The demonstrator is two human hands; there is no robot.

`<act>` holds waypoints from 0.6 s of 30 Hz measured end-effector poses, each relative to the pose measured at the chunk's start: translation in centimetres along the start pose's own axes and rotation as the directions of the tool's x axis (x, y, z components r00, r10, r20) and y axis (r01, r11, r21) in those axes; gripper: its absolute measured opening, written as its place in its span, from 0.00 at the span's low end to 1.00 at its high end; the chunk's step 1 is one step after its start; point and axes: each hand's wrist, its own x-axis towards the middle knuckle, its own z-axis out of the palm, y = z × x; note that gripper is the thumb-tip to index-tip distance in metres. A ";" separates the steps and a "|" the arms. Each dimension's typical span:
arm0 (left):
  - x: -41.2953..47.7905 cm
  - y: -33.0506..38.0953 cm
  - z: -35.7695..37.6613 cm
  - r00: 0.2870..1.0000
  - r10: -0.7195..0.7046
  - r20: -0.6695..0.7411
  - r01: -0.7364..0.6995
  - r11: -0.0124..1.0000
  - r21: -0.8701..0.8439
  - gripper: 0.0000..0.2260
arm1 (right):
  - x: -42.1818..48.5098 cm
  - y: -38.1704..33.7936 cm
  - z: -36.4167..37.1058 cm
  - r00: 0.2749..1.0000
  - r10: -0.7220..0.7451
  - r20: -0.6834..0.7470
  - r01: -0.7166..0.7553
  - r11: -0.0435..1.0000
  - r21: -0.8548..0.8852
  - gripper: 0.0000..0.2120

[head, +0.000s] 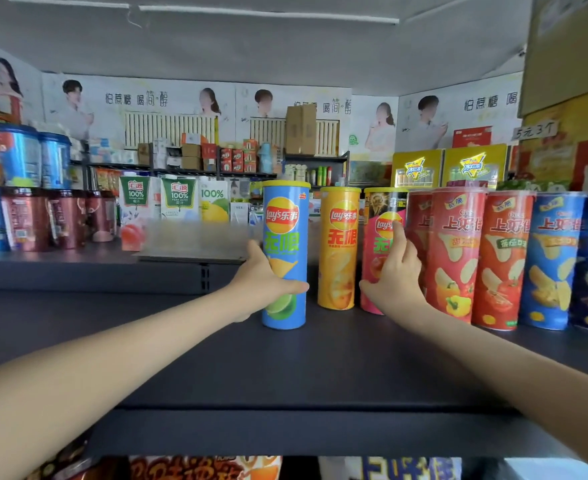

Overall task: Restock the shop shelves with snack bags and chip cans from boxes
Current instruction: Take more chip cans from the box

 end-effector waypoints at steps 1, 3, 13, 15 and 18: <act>0.3 0.0 0.2 1.000 0.006 -0.010 -0.006 1.000 0.010 0.34 | -0.1 -0.2 0.0 1.000 0.006 0.012 -0.006 1.000 -0.003 0.51; 0.9 -0.1 0.7 0.999 0.022 -0.030 -0.021 0.999 0.029 0.33 | -0.2 -0.4 0.0 0.999 0.027 0.031 -0.027 1.000 -0.012 0.51; 3.2 -0.9 3.2 0.976 0.204 -0.073 -0.191 0.970 0.150 0.52 | 0.1 -0.6 1.2 0.992 0.123 0.029 -0.120 0.990 -0.078 0.53; 2.9 -1.7 3.5 0.953 0.298 -0.047 -0.263 0.896 0.358 0.52 | 0.2 -0.4 1.3 0.993 0.116 0.018 -0.114 0.990 -0.088 0.53; 2.9 -2.6 3.6 0.940 0.340 0.020 -0.304 0.811 0.500 0.50 | 0.3 0.1 1.4 0.993 0.113 0.020 -0.110 0.987 -0.115 0.51</act>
